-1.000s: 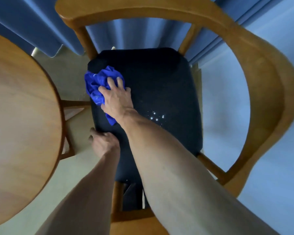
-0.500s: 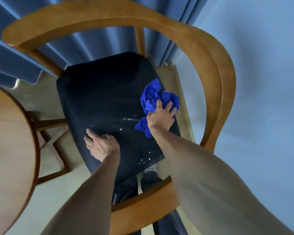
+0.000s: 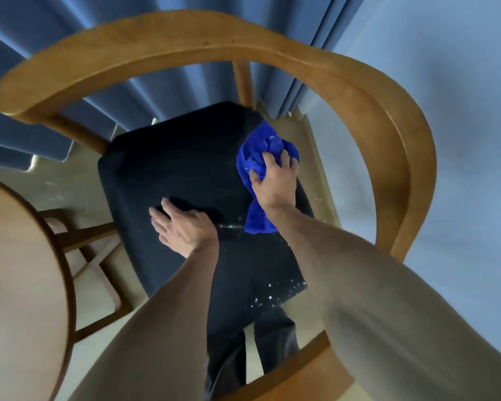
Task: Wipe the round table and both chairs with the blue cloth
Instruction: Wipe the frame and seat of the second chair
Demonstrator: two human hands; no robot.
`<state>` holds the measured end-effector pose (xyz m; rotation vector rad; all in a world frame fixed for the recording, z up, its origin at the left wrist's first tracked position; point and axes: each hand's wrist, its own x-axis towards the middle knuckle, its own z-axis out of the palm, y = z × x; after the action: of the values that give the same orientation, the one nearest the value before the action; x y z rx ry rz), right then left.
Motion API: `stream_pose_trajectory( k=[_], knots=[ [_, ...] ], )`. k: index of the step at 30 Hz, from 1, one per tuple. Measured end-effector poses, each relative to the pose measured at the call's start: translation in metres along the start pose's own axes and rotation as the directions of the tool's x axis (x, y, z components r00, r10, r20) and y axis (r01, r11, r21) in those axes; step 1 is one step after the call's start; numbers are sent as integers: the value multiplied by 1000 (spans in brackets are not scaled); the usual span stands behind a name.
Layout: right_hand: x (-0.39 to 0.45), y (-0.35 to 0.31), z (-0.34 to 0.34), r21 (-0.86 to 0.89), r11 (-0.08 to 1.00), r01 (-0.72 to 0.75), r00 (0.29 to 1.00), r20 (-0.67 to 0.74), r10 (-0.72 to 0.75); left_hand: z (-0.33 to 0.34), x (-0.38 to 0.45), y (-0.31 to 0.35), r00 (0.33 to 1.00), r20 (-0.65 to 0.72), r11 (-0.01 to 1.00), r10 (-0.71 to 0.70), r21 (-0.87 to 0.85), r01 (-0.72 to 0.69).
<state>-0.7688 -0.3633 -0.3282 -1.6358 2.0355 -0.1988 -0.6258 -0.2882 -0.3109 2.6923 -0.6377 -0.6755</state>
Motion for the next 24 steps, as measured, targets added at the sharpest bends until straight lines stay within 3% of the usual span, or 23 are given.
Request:
stream_pose_trajectory(
  k=[3,6,8,12,16,20,24],
  knots=[
    [53,-49,1,-32,995,94,993,72,-91,6,19,25,994,-2,994,106,-16,-106],
    [85,-85,8,-110,994,-3,994,106,15,17,31,40,982,-3,982,189,-22,-189],
    [91,-87,11,-103,991,-84,991,100,94,27,30,36,981,20,981,195,6,-195],
    [80,-66,10,-164,986,-39,998,50,48,35,17,18,965,68,961,255,91,-260],
    [72,-59,7,-191,978,-88,995,31,95,29,18,14,959,88,953,269,118,-278],
    [61,-38,-8,-115,951,-286,955,52,293,16,13,17,969,100,970,224,72,-232],
    [33,30,-28,-14,851,-526,836,176,520,16,-1,9,981,107,983,161,73,-170]
  ],
)
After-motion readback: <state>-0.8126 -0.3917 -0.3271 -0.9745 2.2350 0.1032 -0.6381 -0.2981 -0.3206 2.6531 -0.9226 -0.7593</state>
